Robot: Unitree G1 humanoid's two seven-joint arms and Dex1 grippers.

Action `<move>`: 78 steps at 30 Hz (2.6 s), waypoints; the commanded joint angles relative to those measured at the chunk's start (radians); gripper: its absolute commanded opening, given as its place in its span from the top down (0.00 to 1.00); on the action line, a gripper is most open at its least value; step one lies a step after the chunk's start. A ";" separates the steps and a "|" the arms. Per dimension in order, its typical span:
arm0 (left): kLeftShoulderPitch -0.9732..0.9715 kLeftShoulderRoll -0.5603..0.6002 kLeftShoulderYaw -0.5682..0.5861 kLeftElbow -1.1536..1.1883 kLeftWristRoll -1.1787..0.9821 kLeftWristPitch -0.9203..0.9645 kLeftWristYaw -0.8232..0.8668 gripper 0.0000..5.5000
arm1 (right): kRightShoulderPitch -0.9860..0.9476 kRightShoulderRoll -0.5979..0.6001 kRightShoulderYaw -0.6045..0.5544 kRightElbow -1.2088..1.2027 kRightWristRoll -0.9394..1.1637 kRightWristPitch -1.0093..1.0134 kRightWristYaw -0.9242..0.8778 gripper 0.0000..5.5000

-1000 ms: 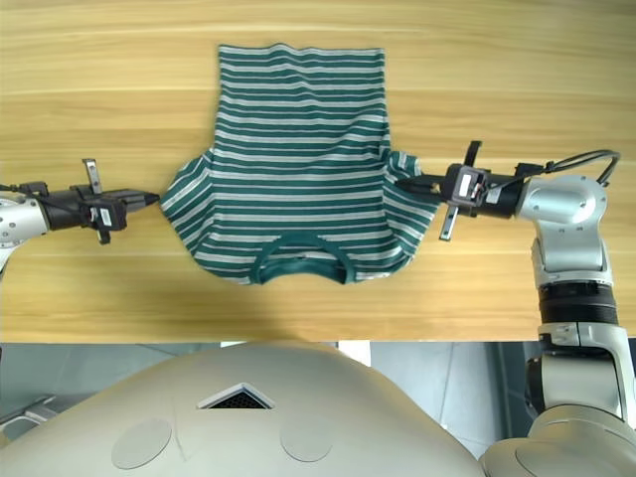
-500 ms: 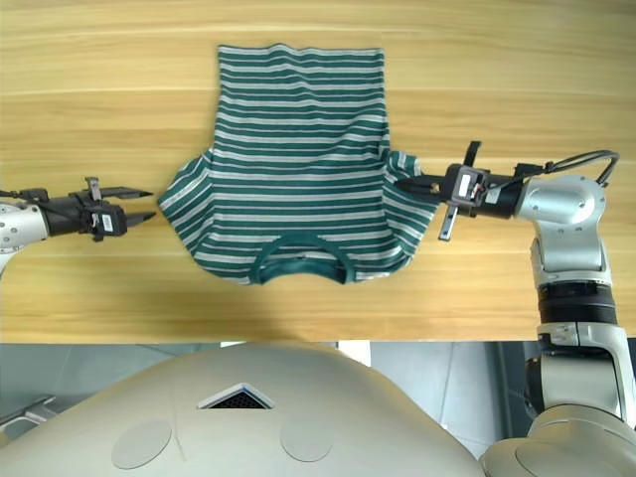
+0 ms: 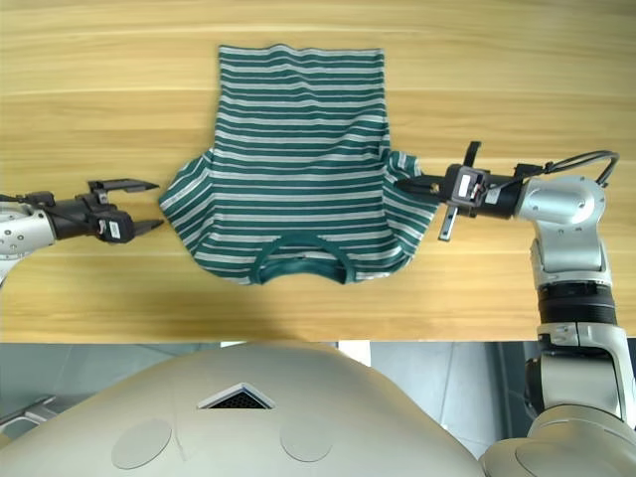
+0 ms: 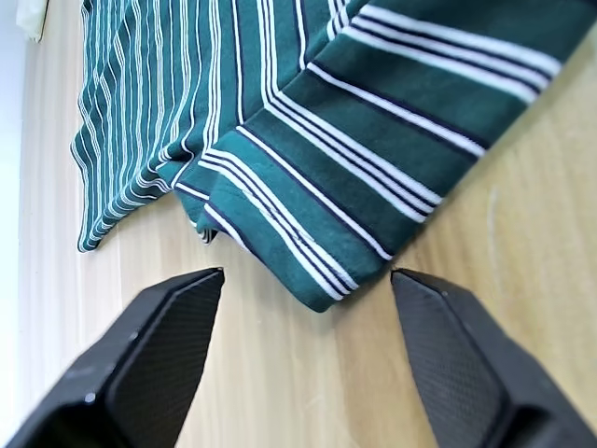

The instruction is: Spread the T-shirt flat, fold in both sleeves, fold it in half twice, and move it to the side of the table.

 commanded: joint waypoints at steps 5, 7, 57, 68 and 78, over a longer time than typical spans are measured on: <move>-0.002 -0.020 -0.056 0.045 0.082 0.020 0.008 0.60 | 0.001 0.005 0.000 -0.010 -0.002 -0.001 -0.008 1.00; -0.003 -0.023 -0.066 0.050 0.072 0.010 0.001 0.65 | 0.000 0.006 0.002 -0.012 -0.003 0.001 -0.007 1.00; 0.013 -0.002 0.004 -0.224 0.008 0.069 0.004 0.99 | -0.003 0.043 0.012 -0.006 -0.008 -0.009 -0.010 1.00; -0.073 -0.110 -0.036 -0.184 0.068 0.087 0.029 0.99 | 0.011 0.056 0.029 -0.031 -0.008 -0.023 -0.016 1.00; -0.090 -0.160 -0.067 -0.239 0.018 0.064 -0.004 0.99 | 0.000 0.068 0.043 -0.009 -0.007 -0.035 -0.017 1.00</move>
